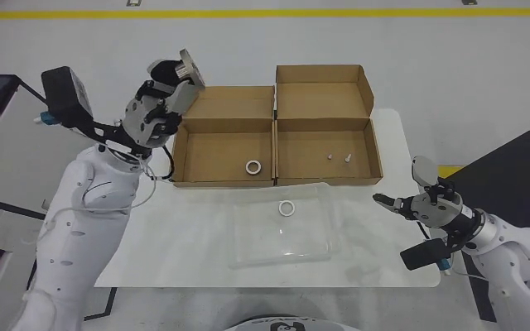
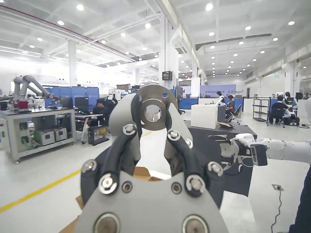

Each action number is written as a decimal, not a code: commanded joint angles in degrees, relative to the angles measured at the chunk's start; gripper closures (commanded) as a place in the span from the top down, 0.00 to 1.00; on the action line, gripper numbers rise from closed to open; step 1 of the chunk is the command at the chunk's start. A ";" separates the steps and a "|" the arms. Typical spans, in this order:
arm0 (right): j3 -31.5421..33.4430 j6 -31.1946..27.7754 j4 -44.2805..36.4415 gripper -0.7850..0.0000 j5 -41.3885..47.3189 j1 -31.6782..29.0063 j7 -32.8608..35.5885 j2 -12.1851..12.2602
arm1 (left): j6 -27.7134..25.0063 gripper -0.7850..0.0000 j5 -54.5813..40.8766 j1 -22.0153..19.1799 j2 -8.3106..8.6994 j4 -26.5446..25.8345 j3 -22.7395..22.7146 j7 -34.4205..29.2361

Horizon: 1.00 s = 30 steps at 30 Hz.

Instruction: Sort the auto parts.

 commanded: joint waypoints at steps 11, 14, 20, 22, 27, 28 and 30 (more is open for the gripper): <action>0.00 0.00 0.00 1.00 0.00 0.00 0.00 0.00 | -1.32 0.00 15.38 -7.46 -0.61 8.17 5.08 -8.44; 0.00 0.00 0.00 1.00 0.00 0.00 0.00 0.00 | -2.25 0.00 18.31 -7.98 -0.57 9.35 5.93 -11.46; 0.00 0.00 0.00 1.00 0.00 0.00 0.00 0.00 | -2.48 0.00 22.84 -7.35 -0.54 12.96 6.85 -13.59; 0.00 0.00 0.00 1.00 0.00 0.00 0.00 0.00 | -2.83 0.00 25.11 -7.27 -0.45 13.44 7.09 -14.81; 0.00 0.00 0.00 1.00 0.00 0.00 0.00 0.00 | -3.02 0.00 30.42 -6.96 -0.24 15.08 7.53 -17.60; 0.00 0.00 0.00 1.00 0.00 0.00 0.00 0.00 | -2.57 0.00 30.42 -6.78 -0.27 15.48 7.66 -18.04; 0.00 0.00 0.00 1.00 0.00 0.00 0.00 0.00 | -1.21 0.00 30.69 -6.59 -0.34 15.72 8.01 -19.80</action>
